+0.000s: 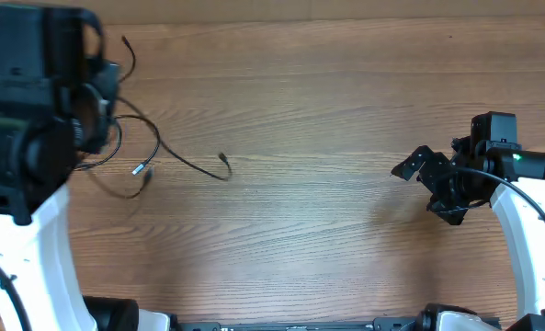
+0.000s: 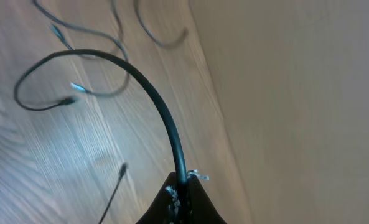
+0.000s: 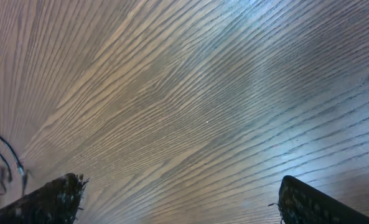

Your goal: Untangle cables

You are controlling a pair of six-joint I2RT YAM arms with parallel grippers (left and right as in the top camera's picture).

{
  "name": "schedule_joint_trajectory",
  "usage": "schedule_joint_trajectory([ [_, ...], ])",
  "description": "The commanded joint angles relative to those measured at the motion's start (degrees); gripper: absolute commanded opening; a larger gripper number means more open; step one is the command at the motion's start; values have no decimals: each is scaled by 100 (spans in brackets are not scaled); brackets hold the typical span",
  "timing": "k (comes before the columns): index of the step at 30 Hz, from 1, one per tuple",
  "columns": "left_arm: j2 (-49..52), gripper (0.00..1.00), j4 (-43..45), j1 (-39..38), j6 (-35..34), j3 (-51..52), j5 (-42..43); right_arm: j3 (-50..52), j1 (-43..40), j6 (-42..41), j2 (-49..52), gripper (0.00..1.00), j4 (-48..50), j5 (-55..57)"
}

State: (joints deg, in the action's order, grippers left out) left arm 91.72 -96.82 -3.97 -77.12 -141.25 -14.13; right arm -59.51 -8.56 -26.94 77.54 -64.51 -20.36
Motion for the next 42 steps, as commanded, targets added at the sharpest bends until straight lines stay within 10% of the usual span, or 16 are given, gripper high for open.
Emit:
schedule_joint_trajectory([
  [1,-87,4,2,658,262,-9,439,31,-15,42,-4,100,17,17],
  [26,118,5,269,4815,125,2312,404,31,-15,42,-4,100,17,17],
  [38,1191,5,1478,5539,-127,2863,-667,31,-15,39,-4,100,17,17],
  [42,1744,12,2227,5539,852,2863,-1137,31,-15,39,-4,100,17,17],
])
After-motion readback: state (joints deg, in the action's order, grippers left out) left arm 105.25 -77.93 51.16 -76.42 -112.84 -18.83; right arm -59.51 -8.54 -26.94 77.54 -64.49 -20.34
